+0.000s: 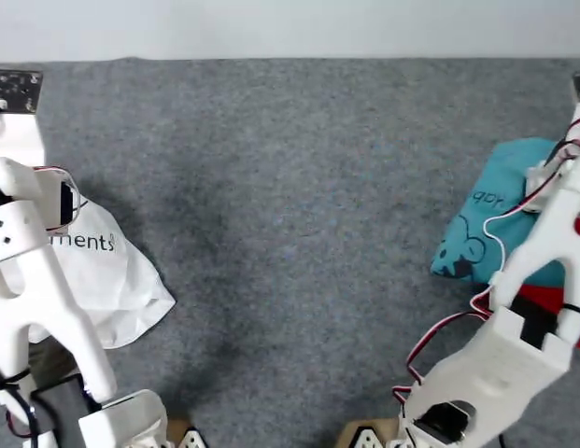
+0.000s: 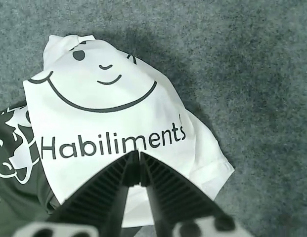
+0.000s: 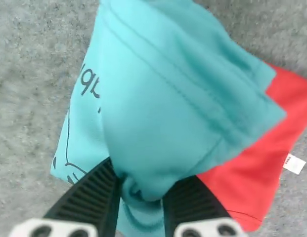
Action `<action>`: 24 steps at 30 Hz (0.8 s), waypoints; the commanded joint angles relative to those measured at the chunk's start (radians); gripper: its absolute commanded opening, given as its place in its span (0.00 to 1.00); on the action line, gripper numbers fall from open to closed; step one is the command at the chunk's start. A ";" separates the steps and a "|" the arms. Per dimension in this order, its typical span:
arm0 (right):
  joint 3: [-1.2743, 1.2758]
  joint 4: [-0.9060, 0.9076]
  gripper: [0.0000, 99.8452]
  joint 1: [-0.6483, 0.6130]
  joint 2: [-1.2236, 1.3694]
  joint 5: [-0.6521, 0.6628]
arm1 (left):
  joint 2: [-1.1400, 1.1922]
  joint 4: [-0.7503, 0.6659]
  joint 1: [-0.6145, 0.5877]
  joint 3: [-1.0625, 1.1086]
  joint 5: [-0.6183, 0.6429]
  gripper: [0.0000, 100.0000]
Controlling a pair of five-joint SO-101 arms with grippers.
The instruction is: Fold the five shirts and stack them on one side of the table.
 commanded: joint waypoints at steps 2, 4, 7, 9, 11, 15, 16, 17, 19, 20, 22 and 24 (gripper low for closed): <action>-0.023 -0.061 0.01 0.067 -0.065 0.040 | -0.041 0.018 0.006 -0.010 -0.006 0.00; -0.023 -0.085 0.01 0.101 -0.041 0.068 | -0.040 0.018 0.006 -0.010 -0.006 0.00; -0.023 -0.114 0.01 0.151 -0.004 0.109 | -0.037 0.018 0.006 -0.010 -0.006 0.00; -0.023 -0.128 0.01 0.188 0.027 0.143 | -0.037 0.018 0.006 -0.010 -0.006 0.00; -0.023 -0.137 0.01 0.222 0.062 0.178 | -0.035 0.018 0.012 -0.010 -0.006 0.00; -0.023 -0.157 0.02 0.269 0.120 0.236 | -0.035 0.018 0.061 -0.008 -0.006 0.00; -0.023 -0.154 0.03 0.271 0.130 0.247 | -0.035 0.018 0.077 -0.008 -0.003 0.00; -0.023 -0.148 0.06 0.274 0.134 0.249 | -0.035 0.018 0.091 -0.008 -0.002 0.00; -0.023 -0.147 0.15 0.277 0.128 0.236 | -0.035 0.018 0.114 -0.008 0.000 0.00; -0.025 -0.147 0.20 0.277 0.116 0.222 | -0.035 0.018 0.118 -0.008 0.000 0.00; -0.025 -0.145 0.27 0.278 0.074 0.207 | -0.035 0.018 0.120 -0.008 0.000 0.00; -0.025 -0.133 0.28 0.277 0.024 0.199 | -0.035 0.018 0.117 -0.008 0.000 0.00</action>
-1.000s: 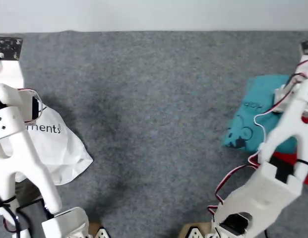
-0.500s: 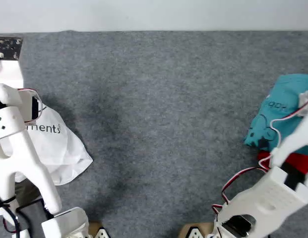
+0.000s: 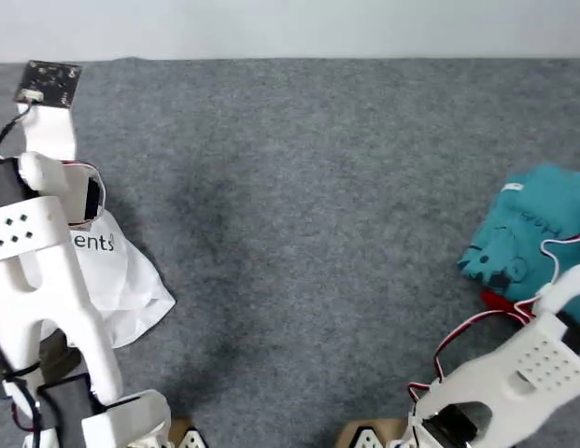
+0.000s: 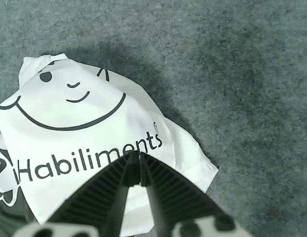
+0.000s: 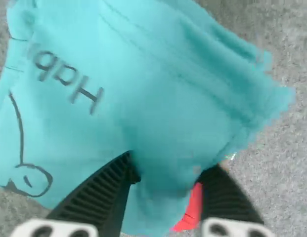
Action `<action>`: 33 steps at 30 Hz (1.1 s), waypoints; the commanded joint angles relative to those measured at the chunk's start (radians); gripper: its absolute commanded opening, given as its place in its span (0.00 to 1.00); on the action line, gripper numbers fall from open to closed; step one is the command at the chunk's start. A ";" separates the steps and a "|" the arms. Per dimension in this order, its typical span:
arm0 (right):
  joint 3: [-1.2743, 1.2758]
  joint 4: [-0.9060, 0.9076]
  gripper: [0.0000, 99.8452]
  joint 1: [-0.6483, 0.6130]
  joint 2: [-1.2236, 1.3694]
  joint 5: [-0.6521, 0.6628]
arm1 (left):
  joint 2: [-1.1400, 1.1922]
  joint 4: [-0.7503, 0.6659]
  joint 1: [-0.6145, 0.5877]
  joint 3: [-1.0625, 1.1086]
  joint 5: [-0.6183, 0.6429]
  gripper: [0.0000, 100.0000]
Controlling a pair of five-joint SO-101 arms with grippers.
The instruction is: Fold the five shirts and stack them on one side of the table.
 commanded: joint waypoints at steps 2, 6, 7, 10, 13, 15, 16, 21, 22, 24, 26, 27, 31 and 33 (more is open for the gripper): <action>-0.025 0.056 0.27 0.005 -0.150 -0.023 | -0.035 0.018 0.006 -0.008 0.000 0.00; -0.023 0.217 0.22 -0.035 -0.177 -0.029 | -0.035 0.018 0.011 -0.008 0.002 0.00; -0.018 0.251 0.19 -0.050 -0.176 -0.029 | -0.035 0.018 0.011 -0.008 0.002 0.00; 0.000 0.289 0.09 -0.076 -0.140 -0.029 | -0.035 0.018 0.011 -0.008 0.002 0.00; 0.003 0.286 0.01 -0.077 -0.053 -0.029 | -0.037 0.018 0.009 -0.008 0.002 0.00; 0.002 0.289 0.04 -0.068 0.007 -0.029 | -0.037 0.018 0.008 -0.008 0.002 0.00; 0.000 0.297 0.05 -0.056 0.027 -0.028 | -0.037 0.018 0.008 -0.008 0.002 0.00; 0.000 0.298 0.17 -0.005 -0.002 -0.028 | -0.037 0.018 0.008 -0.008 0.002 0.00; 0.005 0.302 0.21 0.005 -0.018 -0.029 | -0.037 0.018 0.009 -0.008 0.002 0.00; 0.005 0.303 0.29 0.022 -0.038 -0.029 | -0.037 0.018 0.011 -0.007 0.002 0.00; 0.005 0.303 0.33 0.030 -0.036 -0.029 | -0.035 0.018 0.011 -0.007 0.002 0.00; 0.006 0.303 0.34 0.030 -0.027 -0.029 | -0.035 0.018 0.011 -0.007 0.002 0.00; 0.018 0.303 0.34 0.024 0.045 -0.038 | -0.035 0.018 0.011 -0.007 0.002 0.00; 0.038 0.303 0.34 0.012 0.093 -0.077 | -0.035 0.018 0.011 -0.007 0.002 0.00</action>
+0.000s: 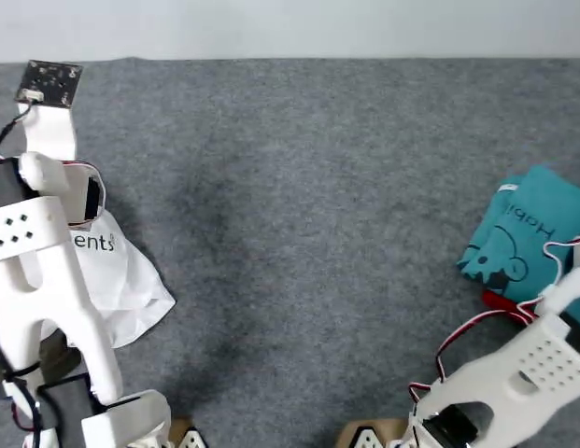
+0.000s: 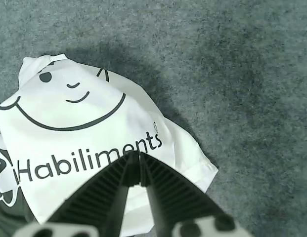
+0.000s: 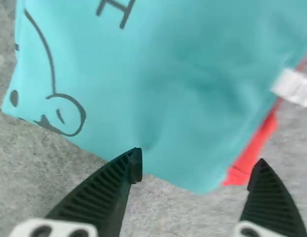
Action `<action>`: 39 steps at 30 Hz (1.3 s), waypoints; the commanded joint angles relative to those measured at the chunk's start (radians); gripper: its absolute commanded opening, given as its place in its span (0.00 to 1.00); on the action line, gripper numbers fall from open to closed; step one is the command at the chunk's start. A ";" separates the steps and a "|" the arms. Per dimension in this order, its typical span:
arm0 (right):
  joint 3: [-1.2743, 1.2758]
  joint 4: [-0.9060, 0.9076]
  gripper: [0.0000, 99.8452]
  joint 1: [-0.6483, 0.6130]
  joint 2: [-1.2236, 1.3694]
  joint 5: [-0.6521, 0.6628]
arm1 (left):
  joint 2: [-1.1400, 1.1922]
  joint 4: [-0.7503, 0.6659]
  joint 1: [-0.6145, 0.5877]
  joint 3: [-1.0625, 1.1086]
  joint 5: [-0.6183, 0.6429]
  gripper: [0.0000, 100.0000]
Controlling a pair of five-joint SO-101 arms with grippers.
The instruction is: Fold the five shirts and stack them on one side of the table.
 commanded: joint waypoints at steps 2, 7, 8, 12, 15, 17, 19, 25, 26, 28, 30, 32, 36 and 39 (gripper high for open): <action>0.037 0.041 0.34 -0.018 0.073 -0.075 | -0.035 0.018 0.011 -0.007 0.002 0.00; 0.044 0.039 0.21 -0.045 0.139 -0.087 | -0.035 0.018 0.011 -0.005 0.002 0.00; 0.043 0.039 0.16 -0.047 0.139 -0.089 | -0.035 0.018 0.011 -0.005 0.002 0.00; 0.014 0.038 0.01 -0.041 0.102 -0.087 | -0.035 0.018 0.011 -0.004 0.002 0.00; -0.015 0.038 0.02 -0.030 0.051 -0.084 | -0.035 0.018 0.011 -0.004 0.002 0.00; -0.020 0.038 0.03 -0.030 0.019 -0.084 | -0.035 0.018 0.011 -0.004 0.002 0.00; -0.021 0.038 0.03 -0.030 -0.007 -0.083 | -0.035 0.018 0.011 -0.004 0.002 0.00; -0.021 0.041 0.17 -0.016 -0.041 -0.083 | -0.034 0.018 0.011 -0.004 0.002 0.00; -0.021 0.041 0.20 -0.013 -0.045 -0.083 | -0.034 0.018 0.011 -0.004 0.002 0.00; -0.021 0.041 0.26 -0.010 -0.065 -0.083 | -0.034 0.018 0.011 -0.004 0.002 0.00; -0.020 0.041 0.26 -0.008 -0.088 -0.083 | -0.034 0.018 0.011 -0.004 0.002 0.00; -0.020 0.041 0.23 -0.010 -0.107 -0.083 | -0.034 0.018 0.011 -0.004 0.002 0.00; -0.018 0.041 0.12 -0.013 -0.116 -0.083 | -0.034 0.018 0.011 -0.004 0.002 0.00; -0.015 0.041 0.04 -0.013 -0.114 -0.083 | -0.034 0.018 0.011 -0.004 0.000 0.00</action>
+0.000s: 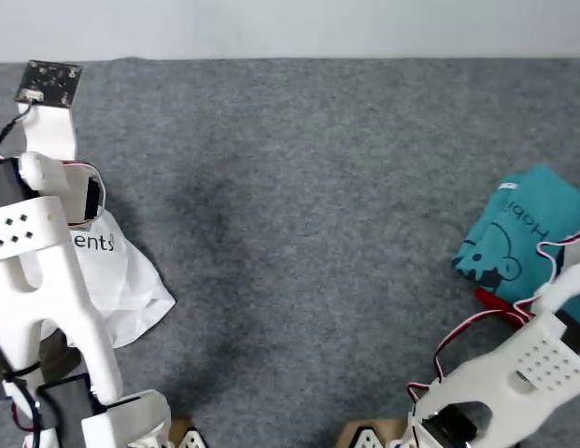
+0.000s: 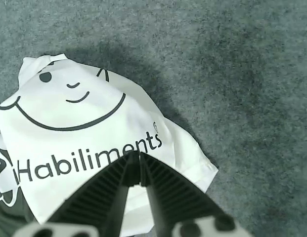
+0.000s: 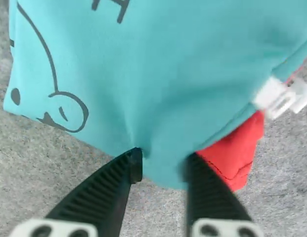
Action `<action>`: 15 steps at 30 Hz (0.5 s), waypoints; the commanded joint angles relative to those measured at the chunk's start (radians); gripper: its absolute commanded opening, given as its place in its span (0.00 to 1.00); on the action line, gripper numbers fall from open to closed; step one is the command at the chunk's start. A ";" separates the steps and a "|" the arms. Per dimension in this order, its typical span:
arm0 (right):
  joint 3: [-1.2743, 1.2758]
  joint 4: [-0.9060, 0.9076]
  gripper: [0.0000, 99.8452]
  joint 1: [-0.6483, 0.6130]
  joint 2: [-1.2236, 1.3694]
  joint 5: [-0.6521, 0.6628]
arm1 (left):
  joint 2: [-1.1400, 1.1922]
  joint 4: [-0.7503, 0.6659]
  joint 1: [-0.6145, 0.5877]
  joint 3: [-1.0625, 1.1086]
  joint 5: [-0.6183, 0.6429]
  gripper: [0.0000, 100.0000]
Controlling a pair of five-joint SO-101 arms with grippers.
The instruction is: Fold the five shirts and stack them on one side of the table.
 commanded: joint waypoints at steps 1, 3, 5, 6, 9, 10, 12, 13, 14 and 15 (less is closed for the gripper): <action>-0.061 0.041 0.04 0.010 -0.064 -0.005 | -0.034 0.018 0.011 -0.004 0.000 0.00; -0.061 0.041 0.06 0.015 -0.050 -0.005 | -0.034 0.018 0.011 -0.004 0.000 0.00; -0.061 0.041 0.08 0.015 -0.030 -0.005 | -0.034 0.018 0.011 -0.004 0.000 0.00; -0.061 0.041 0.08 0.015 -0.022 -0.005 | -0.034 0.018 0.011 -0.004 0.000 0.00; -0.061 0.041 0.08 0.015 -0.012 -0.003 | -0.034 0.018 0.011 -0.004 0.002 0.00; -0.061 0.041 0.07 0.015 -0.012 -0.003 | -0.034 0.018 0.011 -0.004 0.002 0.00; -0.061 0.041 0.08 0.016 -0.010 -0.003 | -0.034 0.018 0.011 -0.004 0.002 0.00; -0.061 0.041 0.10 0.016 -0.010 -0.003 | -0.034 0.018 0.011 -0.004 0.002 0.00; -0.061 0.041 0.11 0.021 -0.005 -0.003 | -0.034 0.018 0.011 -0.004 0.002 0.00; -0.061 0.041 0.12 0.028 -0.004 -0.003 | -0.034 0.018 0.011 -0.004 0.002 0.00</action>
